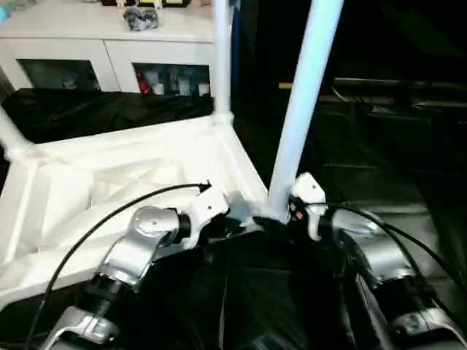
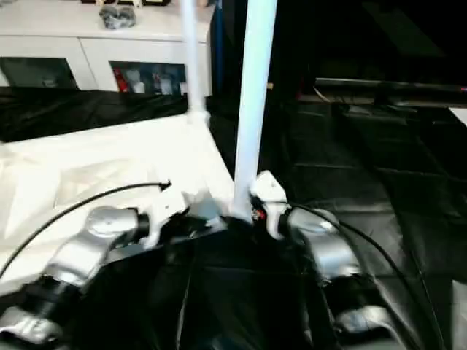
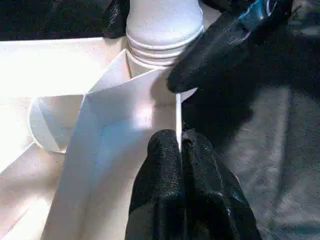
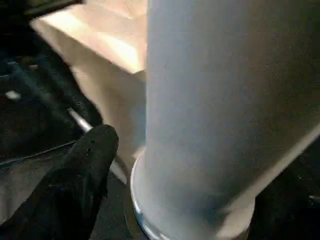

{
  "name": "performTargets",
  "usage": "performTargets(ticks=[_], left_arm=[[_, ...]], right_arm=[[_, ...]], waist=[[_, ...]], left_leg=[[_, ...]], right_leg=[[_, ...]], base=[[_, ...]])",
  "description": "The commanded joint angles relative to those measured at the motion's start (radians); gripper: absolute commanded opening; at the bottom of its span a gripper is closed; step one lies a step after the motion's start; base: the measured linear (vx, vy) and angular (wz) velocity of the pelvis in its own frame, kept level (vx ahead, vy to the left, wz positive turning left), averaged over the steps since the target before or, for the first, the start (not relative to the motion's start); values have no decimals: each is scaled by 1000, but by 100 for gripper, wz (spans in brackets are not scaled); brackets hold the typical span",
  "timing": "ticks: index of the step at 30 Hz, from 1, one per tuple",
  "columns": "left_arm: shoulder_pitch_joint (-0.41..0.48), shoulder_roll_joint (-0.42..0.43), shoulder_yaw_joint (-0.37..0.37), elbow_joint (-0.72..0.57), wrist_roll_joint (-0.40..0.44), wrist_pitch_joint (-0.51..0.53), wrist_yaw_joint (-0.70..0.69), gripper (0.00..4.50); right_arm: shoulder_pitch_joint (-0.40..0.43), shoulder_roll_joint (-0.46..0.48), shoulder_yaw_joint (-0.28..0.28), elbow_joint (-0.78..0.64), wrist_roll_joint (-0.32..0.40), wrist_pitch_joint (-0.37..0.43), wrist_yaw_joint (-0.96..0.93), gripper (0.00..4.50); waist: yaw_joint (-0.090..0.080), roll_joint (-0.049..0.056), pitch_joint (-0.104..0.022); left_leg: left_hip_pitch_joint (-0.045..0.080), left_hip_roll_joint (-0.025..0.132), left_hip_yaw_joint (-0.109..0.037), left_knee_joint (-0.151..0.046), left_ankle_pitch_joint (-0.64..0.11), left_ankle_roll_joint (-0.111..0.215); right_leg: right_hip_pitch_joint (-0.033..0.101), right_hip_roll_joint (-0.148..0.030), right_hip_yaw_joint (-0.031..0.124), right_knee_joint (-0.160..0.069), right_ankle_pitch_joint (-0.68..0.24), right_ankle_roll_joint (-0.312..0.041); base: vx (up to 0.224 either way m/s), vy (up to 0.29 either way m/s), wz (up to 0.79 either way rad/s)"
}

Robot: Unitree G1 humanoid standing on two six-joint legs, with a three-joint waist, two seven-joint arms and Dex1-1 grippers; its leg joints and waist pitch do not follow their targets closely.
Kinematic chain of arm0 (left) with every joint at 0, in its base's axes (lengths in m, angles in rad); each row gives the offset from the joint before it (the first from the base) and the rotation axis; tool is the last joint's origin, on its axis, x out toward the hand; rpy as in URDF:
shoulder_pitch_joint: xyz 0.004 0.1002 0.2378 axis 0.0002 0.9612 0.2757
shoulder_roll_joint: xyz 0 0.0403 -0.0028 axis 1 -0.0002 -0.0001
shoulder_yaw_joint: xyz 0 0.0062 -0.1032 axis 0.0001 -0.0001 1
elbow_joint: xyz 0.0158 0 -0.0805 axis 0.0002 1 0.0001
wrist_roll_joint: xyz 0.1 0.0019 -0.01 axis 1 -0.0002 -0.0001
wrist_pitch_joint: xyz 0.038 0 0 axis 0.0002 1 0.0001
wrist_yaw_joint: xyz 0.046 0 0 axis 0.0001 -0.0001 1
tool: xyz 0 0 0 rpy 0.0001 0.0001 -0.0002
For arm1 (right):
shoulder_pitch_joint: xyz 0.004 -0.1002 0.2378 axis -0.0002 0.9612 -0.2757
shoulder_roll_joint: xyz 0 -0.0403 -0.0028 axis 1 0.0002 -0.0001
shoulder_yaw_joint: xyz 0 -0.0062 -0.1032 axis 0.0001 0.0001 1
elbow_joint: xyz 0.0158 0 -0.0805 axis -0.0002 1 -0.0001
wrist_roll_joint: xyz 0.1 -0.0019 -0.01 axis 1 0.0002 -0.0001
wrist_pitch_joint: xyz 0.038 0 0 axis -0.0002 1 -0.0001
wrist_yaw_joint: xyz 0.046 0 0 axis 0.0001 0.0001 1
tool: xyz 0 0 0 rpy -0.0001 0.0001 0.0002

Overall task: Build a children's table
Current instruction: Rotate leg to tighten

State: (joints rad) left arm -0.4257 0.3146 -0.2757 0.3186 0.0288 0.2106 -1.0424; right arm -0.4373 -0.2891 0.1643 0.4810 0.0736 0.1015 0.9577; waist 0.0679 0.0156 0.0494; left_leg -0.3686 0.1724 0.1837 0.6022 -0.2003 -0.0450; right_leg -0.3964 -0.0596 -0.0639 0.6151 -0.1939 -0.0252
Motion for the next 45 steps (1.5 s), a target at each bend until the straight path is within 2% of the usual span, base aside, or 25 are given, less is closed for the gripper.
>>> performTargets(ticks=[1, 6, 9, 10, 16, 18, 22, 24, 25, 28, 29, 30, 31, 33, 34, 35, 37, 39, 40, 41, 42, 43, 44, 45], left_arm=[[3, -9, -21, -54, -53, -30, -63, 0], [7, 12, -17, -75, -95, -26, -124, 0], [17, 43, -20, -112, -136, 6, -197, 0], [17, 47, -21, -114, -139, 10, -204, 0], [28, 74, -35, -139, -160, 37, -262, 0], [30, 78, -37, -143, -164, 41, -273, 0], [26, 76, -32, -136, -164, 36, -264, 0], [22, 71, -29, -130, -162, 32, -256, 0], [16, 61, -23, -118, -156, 26, -234, 0], [-1, 29, -9, -76, -117, 13, -131, 0], [-9, 20, -4, -61, -106, 19, -99, 0], [-18, 9, 1, -43, -92, 14, -65, 0], [-32, -10, 8, -17, -78, 17, -18, 0], [-49, -34, 13, 13, -58, 15, 37, 0], [-58, -47, 13, 26, -44, 17, 72, 0], [-69, -76, 16, 39, -30, 34, 128, 0], [-73, -93, 12, 41, -24, 47, 149, 0], [-80, -114, 6, 47, -10, 56, 184, 0], [-90, -158, 2, 54, 8, 73, 244, 0], [-91, -169, 2, 55, 10, 77, 257, 0], [-92, -183, -1, 55, 11, 80, 264, 0], [-92, -194, -7, 57, 13, 76, 268, 0], [-93, -200, -11, 61, 15, 72, 271, 0], [-91, -202, -18, 61, 10, 62, 258, 0]], right_arm=[[-1, -14, 40, -28, 13, -19, 90, 394], [-1, -46, 51, -30, 23, -31, 153, 394], [5, -71, 64, -50, 43, -9, 221, 369], [5, -72, 64, -51, 44, -5, 225, 369], [9, -75, 74, -60, 57, 14, 268, 306], [11, -77, 77, -63, 59, 15, 277, 294], [28, -85, 86, -87, 68, 29, 291, 273], [38, -84, 87, -97, 68, 33, 293, 271], [48, -81, 89, -106, 66, 36, 290, 270], [69, -45, 72, -116, 64, 38, 214, 269], [69, -32, 65, -112, 63, 38, 189, 269], [67, -13, 60, -100, 52, 33, 141, 269], [57, 20, 46, -71, 41, 28, 68, 269], [39, 69, 27, -25, 24, 24, -42, 269], [28, 95, 16, -2, 15, 33, -104, 269], [9, 143, -3, 34, 6, 53, -203, 269], [-3, 171, -10, 53, 0, 57, -253, 268], [-20, 207, -24, 78, -8, 70, -332, 268], [-43, 262, -35, 110, -32, 70, -446, 268], [-47, 272, -35, 116, -39, 67, -468, 268], [-51, 285, -29, 120, -49, 50, -472, 268], [-54, 291, -21, 122, -60, 33, -473, 268], [-57, 295, -19, 127, -66, 23, -475, 324], [-56, 296, -26, 118, -47, 18, -446, 338]], waist=[[5, -8, -58], [9, -7, -61], [19, -12, -61], [21, -11, -61], [22, -7, -58], [23, -9, -58], [23, 0, -61], [23, -3, -62], [23, 0, -62], [24, -2, -60], [23, 2, -59], [22, -1, -58], [18, 0, -53], [15, -3, -55], [15, -2, -54], [8, -1, -54], [5, 0, -56], [3, 1, -55], [-4, 0, -57], [-9, 0, -56], [-7, 2, -57], [-8, 1, -57], [-6, 1, -58], [-6, 3, -59]], left_leg=[[8, 65, -26, -72, -157, 70], [7, 65, -24, -68, -125, 83], [7, 66, -22, -68, -114, 97], [7, 67, -22, -67, -114, 97], [10, 67, -22, -71, -146, 76], [9, 66, -23, -71, -147, 74], [11, 67, -24, -70, -133, 71], [10, 66, -23, -69, -128, 72], [10, 66, -23, -69, -128, 74], [12, 67, -23, -71, -142, 68], [12, 66, -24, -71, -149, 63], [13, 65, -25, -73, -162, 52], [15, 63, -24, -75, -183, 39], [15, 60, -27, -75, -196, 22], [17, 60, -27, -77, -203, 19], [12, 60, -30, -79, -194, 7], [14, 58, -31, -79, -208, 5], [14, 61, -31, -80, -210, 7], [13, 62, -31, -82, -207, 2], [11, 61, -31, -82, -200, 0], [16, 60, -30, -80, -210, 0], [13, 60, -31, -80, -207, 4], [10, 60, -30, -79, -194, 12], [9, 59, -29, -78, -185, 24]], right_leg=[[50, -95, 56, -76, -183, -228], [51, -94, 55, -70, -141, -238], [51, -92, 54, -66, -119, -246], [50, -93, 54, -65, -121, -245], [46, -92, 54, -72, -175, -235], [48, -93, 54, -72, -182, -231], [47, -90, 54, -70, -148, -235], [49, -90, 54, -69, -132, -237], [48, -90, 54, -69, -123, -240], [46, -91, 55, -72, -142, -238], [46, -91, 55, -74, -156, -235], [47, -92, 55, -78, -187, -228], [41, -92, 56, -85, -236, -218], [45, -96, 55, -89, -301, -196], [42, -96, 55, -93, -319, -191], [44, -94, 54, -90, -322, -180], [44, -95, 53, -93, -335, -174], [41, -95, 56, -93, -322, -174], [42, -94, 55, -90, -300, -181], [41, -92, 55, -88, -286, -185], [40, -94, 54, -91, -288, -184], [42, -95, 55, -90, -280, -184], [45, -96, 55, -89, -256, -185], [46, -95, 56, -87, -232, -189]], base=[[0, 0, 0], [0, 0, 0], [0, 0, 0], [0, 0, 0], [0, 0, 0], [0, 0, 0], [0, 0, 0], [0, 0, 0], [0, 0, 0], [0, 0, 0], [0, 0, 0], [0, 0, 0], [0, 0, 0], [0, 0, 0], [0, 0, 0], [0, 0, 0], [0, 0, 0], [0, 0, 0], [0, 0, 0], [0, 0, 0], [0, 0, 0], [0, 0, 0], [0, 0, 0], [0, 0, 0]])
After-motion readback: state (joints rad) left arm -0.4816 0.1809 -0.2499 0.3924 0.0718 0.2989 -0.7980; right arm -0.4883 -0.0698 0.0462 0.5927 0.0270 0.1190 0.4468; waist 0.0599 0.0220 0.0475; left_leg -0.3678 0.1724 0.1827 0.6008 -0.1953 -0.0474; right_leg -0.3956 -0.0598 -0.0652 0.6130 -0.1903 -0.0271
